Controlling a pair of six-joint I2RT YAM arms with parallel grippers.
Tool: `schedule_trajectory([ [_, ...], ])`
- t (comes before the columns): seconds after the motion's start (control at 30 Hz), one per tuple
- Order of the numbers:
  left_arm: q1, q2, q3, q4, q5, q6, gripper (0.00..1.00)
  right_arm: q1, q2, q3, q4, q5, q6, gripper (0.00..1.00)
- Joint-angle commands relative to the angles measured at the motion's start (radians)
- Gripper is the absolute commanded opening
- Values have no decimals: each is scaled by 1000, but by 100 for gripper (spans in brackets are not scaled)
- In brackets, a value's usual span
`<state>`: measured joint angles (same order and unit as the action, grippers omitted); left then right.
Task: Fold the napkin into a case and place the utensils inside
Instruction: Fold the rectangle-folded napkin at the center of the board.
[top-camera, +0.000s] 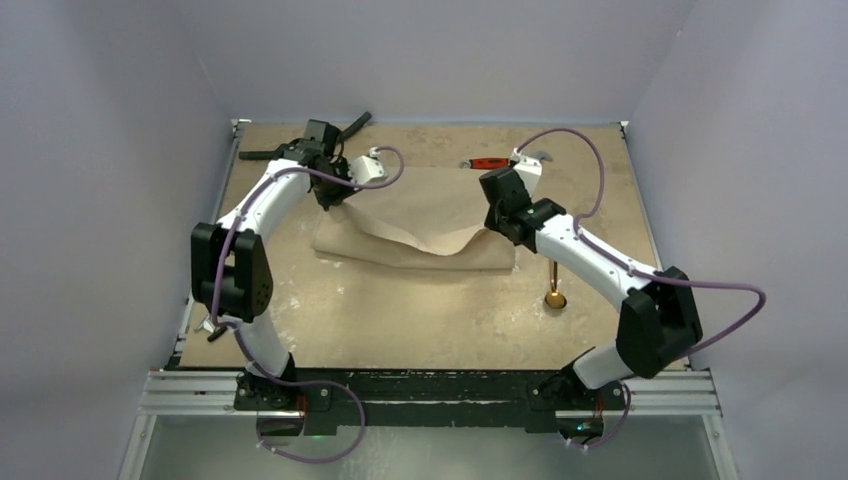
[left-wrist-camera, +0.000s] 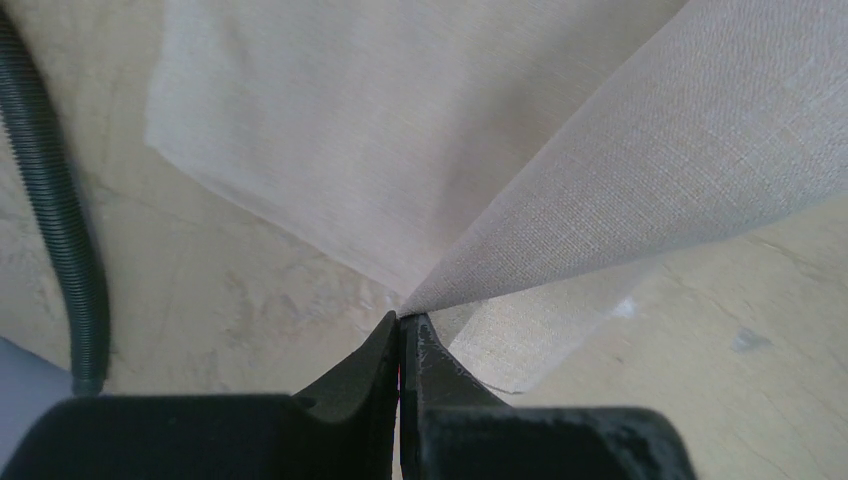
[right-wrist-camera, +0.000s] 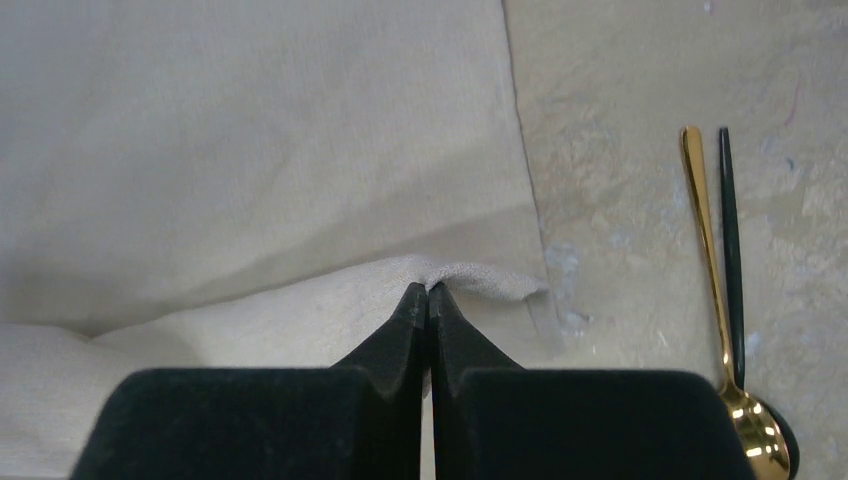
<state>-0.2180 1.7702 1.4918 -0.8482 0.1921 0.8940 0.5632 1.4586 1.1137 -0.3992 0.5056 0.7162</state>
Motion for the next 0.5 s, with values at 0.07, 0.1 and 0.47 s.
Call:
schedule_trajectory([
  [0.07, 4, 142, 157, 113, -144, -125, 0, -58, 115, 140, 136, 40, -113, 0],
  [0.1, 5, 164, 173, 113, -154, -130, 0, -69, 139, 156, 148, 37, -121, 0],
  [0.47, 5, 355, 339, 168, -224, -180, 0, -150, 409, 338, 220, 4, -179, 0],
])
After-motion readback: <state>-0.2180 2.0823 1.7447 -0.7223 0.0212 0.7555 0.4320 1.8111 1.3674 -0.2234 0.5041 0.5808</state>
